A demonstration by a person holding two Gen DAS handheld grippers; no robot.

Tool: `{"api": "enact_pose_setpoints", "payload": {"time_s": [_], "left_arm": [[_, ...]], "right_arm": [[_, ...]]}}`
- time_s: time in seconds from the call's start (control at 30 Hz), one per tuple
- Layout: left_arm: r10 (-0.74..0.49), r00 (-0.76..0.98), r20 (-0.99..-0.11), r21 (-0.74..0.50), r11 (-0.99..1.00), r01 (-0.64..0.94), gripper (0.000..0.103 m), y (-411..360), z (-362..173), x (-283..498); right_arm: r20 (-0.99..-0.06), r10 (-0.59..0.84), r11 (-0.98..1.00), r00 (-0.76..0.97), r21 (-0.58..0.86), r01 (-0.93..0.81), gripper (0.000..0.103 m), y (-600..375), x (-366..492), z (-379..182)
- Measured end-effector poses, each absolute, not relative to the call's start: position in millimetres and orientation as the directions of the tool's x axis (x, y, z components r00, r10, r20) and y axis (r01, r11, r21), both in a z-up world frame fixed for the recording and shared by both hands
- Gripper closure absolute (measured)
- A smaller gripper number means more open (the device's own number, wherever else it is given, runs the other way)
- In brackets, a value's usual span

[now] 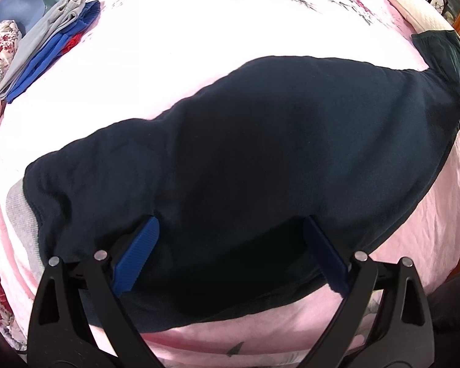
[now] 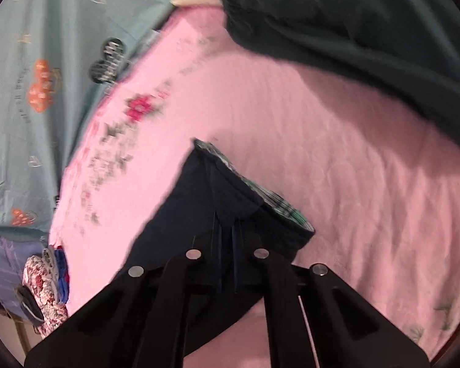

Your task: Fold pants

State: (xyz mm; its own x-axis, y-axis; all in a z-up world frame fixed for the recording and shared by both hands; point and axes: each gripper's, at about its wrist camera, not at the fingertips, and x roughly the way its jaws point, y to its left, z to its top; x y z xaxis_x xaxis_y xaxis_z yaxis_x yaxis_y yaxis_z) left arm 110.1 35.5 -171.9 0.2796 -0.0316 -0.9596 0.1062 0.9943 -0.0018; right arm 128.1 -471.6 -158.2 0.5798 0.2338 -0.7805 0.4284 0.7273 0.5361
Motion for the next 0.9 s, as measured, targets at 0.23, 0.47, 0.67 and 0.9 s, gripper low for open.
{"api": "enact_pose_setpoints", "payload": {"time_s": [0.23, 0.47, 0.67, 0.9], "left_arm": [[-0.03, 0.286, -0.958, 0.005, 0.993, 0.12, 0.006, 41.6, -171.8, 103.9], [-0.005, 0.315, -0.949, 0.022, 0.996, 0.081, 0.007, 72.2, -148.0, 89.1], [-0.008, 0.389, -0.921, -0.012, 1.0, -0.01, 0.007, 106.1, -132.0, 91.7], [0.02, 0.359, -0.933, 0.021, 1.0, -0.002, 0.006, 113.8, -167.9, 75.7]], "right_arm": [[-0.832, 0.206, 0.724, 0.515, 0.484, 0.492, 0.098, -480.5, 99.2, -181.8], [-0.849, 0.151, 0.664, 0.506, 0.466, 0.584, 0.081, -483.8, 72.9, -169.4], [-0.814, 0.32, 0.834, 0.484, 0.484, 0.264, 0.073, -388.2, 118.0, -130.6], [-0.806, 0.532, 0.836, 0.26, 0.453, -0.309, 0.061, -194.3, 174.8, -104.7]]}}
